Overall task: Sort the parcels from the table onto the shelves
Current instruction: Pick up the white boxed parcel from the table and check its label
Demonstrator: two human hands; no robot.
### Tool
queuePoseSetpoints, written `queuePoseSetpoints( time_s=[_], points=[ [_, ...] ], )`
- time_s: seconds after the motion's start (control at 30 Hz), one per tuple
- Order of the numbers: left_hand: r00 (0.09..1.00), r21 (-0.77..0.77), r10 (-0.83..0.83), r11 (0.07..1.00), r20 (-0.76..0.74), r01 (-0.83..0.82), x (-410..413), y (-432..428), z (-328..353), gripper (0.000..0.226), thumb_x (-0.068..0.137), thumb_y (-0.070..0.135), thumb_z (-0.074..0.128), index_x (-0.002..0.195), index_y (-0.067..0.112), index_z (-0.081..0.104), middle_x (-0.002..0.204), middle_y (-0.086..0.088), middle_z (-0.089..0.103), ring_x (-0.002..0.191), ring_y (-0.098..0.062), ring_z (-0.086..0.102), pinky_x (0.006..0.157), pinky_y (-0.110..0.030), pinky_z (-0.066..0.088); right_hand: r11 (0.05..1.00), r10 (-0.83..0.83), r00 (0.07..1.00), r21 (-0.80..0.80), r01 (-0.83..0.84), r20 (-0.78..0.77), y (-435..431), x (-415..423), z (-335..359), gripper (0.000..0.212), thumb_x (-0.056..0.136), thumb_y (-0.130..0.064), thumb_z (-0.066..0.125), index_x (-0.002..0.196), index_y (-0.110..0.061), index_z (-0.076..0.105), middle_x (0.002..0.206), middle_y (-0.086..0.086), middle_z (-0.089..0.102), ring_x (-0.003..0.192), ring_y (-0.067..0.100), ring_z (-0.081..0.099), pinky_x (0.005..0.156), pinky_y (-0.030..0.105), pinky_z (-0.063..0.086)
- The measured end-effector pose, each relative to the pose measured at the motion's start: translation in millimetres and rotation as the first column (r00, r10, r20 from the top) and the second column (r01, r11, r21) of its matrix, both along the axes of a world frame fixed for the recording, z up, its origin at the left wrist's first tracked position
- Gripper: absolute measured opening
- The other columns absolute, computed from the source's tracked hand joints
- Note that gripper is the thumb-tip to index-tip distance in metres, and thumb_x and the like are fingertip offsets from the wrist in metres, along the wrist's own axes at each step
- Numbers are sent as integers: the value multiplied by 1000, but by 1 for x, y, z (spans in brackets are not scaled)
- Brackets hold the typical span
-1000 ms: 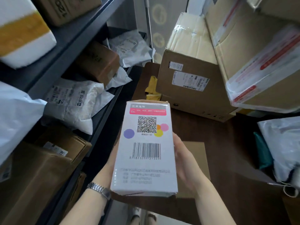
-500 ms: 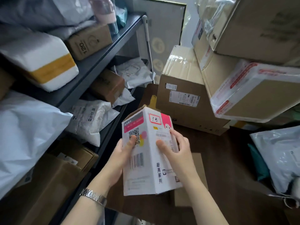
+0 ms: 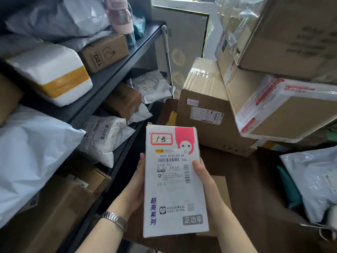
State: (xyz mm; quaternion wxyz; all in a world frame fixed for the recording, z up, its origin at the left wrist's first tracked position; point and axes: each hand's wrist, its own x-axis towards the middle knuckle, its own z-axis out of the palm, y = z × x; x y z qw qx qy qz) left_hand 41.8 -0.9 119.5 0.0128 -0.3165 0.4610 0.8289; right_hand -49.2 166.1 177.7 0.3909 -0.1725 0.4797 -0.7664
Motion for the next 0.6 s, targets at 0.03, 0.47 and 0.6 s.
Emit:
queuePoseSetpoints(
  time_s=[0.03, 0.47, 0.6],
  points=[
    [999, -74, -46, 996, -28, 44, 0, 1, 2, 82, 98, 62, 27, 135, -8, 49, 109, -32, 72, 85, -23, 80, 73, -33, 64, 999, -34, 993, 46, 29, 110, -8, -5, 3, 144, 8, -68, 92, 123, 7, 47, 124, 34, 52, 104, 43, 54, 101, 65, 40],
    [976, -130, -100, 989, -192, 75, -14, 0, 8, 79, 91, 69, 36, 152, 20, 45, 138, -16, 66, 124, -37, 66, 88, -44, 58, 925, -370, 922, 141, 354, 113, -12, 6, -51, 64, 90, -29, 52, 151, -15, 39, 137, 21, 64, 122, 44, 66, 100, 62, 53],
    [967, -113, -116, 989, -228, 92, -14, -1, 13, 99, 73, 73, 66, 152, 18, 44, 140, -18, 65, 125, -39, 65, 91, -49, 56, 900, -417, 907, 169, 402, 62, -11, 10, -57, 61, 90, -30, 54, 149, -20, 43, 136, 17, 66, 119, 40, 69, 101, 65, 51]
  ],
)
